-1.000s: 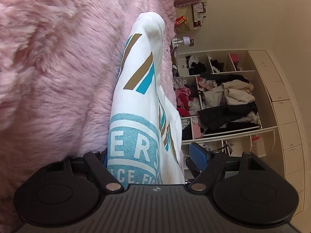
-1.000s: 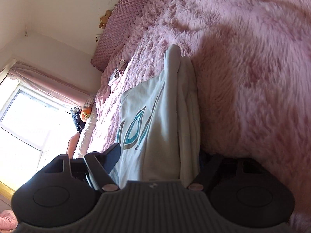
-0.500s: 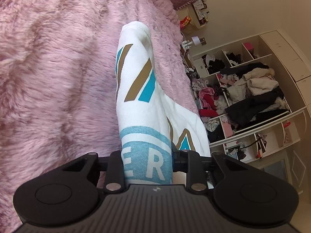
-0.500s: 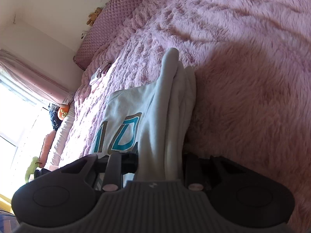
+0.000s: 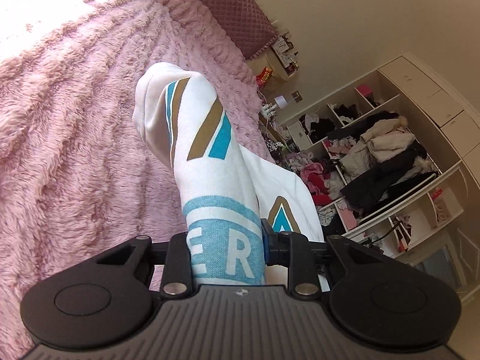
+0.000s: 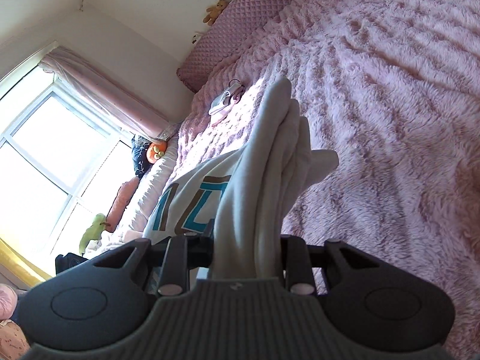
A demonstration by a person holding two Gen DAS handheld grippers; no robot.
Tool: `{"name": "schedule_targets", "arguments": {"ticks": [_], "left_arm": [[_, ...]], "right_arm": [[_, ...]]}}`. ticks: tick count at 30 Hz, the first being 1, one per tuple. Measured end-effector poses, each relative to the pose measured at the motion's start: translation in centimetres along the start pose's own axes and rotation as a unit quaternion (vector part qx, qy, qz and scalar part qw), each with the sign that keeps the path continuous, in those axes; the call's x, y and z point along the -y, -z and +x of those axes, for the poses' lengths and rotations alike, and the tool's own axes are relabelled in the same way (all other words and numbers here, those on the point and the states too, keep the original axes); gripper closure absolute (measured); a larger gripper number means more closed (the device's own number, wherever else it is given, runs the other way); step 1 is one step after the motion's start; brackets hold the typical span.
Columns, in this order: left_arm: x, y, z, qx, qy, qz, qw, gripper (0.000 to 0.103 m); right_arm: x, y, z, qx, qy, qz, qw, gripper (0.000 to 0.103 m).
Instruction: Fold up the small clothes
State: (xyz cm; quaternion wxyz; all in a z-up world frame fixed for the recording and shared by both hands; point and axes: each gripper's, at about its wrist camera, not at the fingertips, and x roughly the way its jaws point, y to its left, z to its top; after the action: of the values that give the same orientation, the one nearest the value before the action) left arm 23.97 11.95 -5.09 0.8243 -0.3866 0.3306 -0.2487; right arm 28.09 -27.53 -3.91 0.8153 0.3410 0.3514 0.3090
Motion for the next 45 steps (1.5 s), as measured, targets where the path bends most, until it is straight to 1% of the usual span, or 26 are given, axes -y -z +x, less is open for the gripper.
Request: {"name": "schedule_targets", "arguments": {"ticks": [3,5,8,11,14,15,16,17,18,20,21,23,25,27,29,32,33,36,37,38,39,40,41,42,43,45], "left_arm": [[-0.7,0.3,-2.7,0.015,-0.011,0.001,0.9998,0.073],[-2.0,0.5,-3.9,0.023,-0.016,-0.010,0.9996,0.073],[-5.6,2.0,-4.8,0.028,-0.020,-0.049,0.9982,0.073],[-10.1,4.4,-4.3,0.018,-0.031,-0.090,0.9953,0.073],[-14.6,7.3,-3.2,-0.004,-0.046,-0.141,0.9890,0.073],[-15.7,7.9,-3.2,-0.002,-0.047,-0.151,0.9874,0.072],[-17.0,8.4,-3.4,0.009,-0.026,-0.171,0.9849,0.071],[-17.7,8.5,-3.5,0.015,-0.009,-0.184,0.9828,0.069],[-18.2,8.2,-3.6,0.016,0.007,-0.196,0.9805,0.067],[-18.5,7.4,-4.0,0.009,0.021,-0.207,0.9781,0.063],[-18.5,6.9,-4.4,0.005,0.026,-0.208,0.9777,0.057],[-18.3,5.8,-5.4,0.010,0.021,-0.195,0.9805,0.048],[-17.7,4.7,-6.5,0.022,0.001,-0.167,0.9858,0.044],[-17.7,3.7,-6.4,0.033,-0.018,-0.151,0.9878,0.041],[-17.9,2.6,-5.3,0.037,-0.021,-0.147,0.9882,0.040],[-18.5,0.9,-2.7,0.023,-0.033,-0.142,0.9891,0.038],[-18.8,0.6,-1.8,0.019,-0.045,-0.127,0.9906,0.039],[-18.7,-0.6,0.1,0.012,-0.049,-0.099,0.9938,0.041],[-18.4,-1.1,0.4,0.020,-0.051,-0.085,0.9949,0.044],[-18.1,-1.5,0.5,0.035,-0.054,-0.068,0.9956,0.051],[-17.6,-2.0,0.2,0.059,-0.051,-0.051,0.9957,0.057],[-17.2,-2.2,-0.2,0.085,-0.043,-0.035,0.9948,0.059],[-16.8,-2.5,-0.3,0.101,-0.036,-0.020,0.9941,0.064],[-16.2,-2.6,-0.5,0.115,-0.037,0.005,0.9926,0.076],[-15.7,-2.6,-0.5,0.121,-0.054,0.029,0.9908,0.080],[-15.7,-2.5,0.2,0.105,-0.092,0.050,0.9890,0.084]], "right_arm": [[-2.6,1.9,1.2,-0.011,-0.011,-0.019,1.000,0.080],[-3.2,3.2,2.2,-0.022,-0.014,-0.020,0.999,0.080],[-2.9,5.3,4.0,-0.045,-0.002,-0.011,0.999,0.080],[-1.4,8.4,6.1,-0.074,0.045,-0.021,0.996,0.080],[1.3,11.3,7.9,-0.113,0.085,-0.013,0.990,0.080],[2.0,11.9,8.0,-0.117,0.091,-0.008,0.989,0.076],[2.7,12.3,7.9,-0.115,0.090,0.000,0.989,0.067],[3.3,12.4,7.5,-0.109,0.087,0.010,0.990,0.063],[3.6,12.3,7.0,-0.103,0.086,0.016,0.991,0.061],[3.4,11.9,5.1,-0.079,0.090,0.015,0.993,0.058],[2.9,11.4,3.9,-0.060,0.095,0.004,0.994,0.057],[1.4,11.2,1.8,-0.042,0.087,-0.028,0.995,0.057],[-0.9,11.7,-0.3,-0.026,0.077,-0.089,0.993,0.054],[-2.2,12.7,-1.3,-0.035,0.042,-0.115,0.992,0.048],[-2.5,14.1,-1.2,-0.063,0.012,-0.100,0.993,0.048],[-2.0,16.6,-0.2,-0.088,0.006,-0.071,0.994,0.049],[-1.8,17.1,0.1,-0.098,0.008,-0.063,0.993,0.050],[-1.1,18.0,0.6,-0.109,0.008,-0.047,0.993,0.051],[-1.0,18.1,0.4,-0.110,0.006,-0.042,0.993,0.051],[-0.8,18.1,0.4,-0.112,0.004,-0.037,0.993,0.051],[-0.5,18.1,0.3,-0.114,0.002,-0.030,0.993,0.051],[-0.4,18.0,0.3,-0.115,0.000,-0.027,0.993,0.051],[-0.2,17.9,0.4,-0.117,-0.001,-0.024,0.993,0.051],[-0.1,17.9,0.4,-0.118,-0.002,-0.023,0.993,0.052],[0.0,18.0,0.3,-0.118,-0.002,-0.023,0.993,0.052],[0.2,18.0,0.5,-0.117,-0.005,-0.019,0.993,0.052]]}}
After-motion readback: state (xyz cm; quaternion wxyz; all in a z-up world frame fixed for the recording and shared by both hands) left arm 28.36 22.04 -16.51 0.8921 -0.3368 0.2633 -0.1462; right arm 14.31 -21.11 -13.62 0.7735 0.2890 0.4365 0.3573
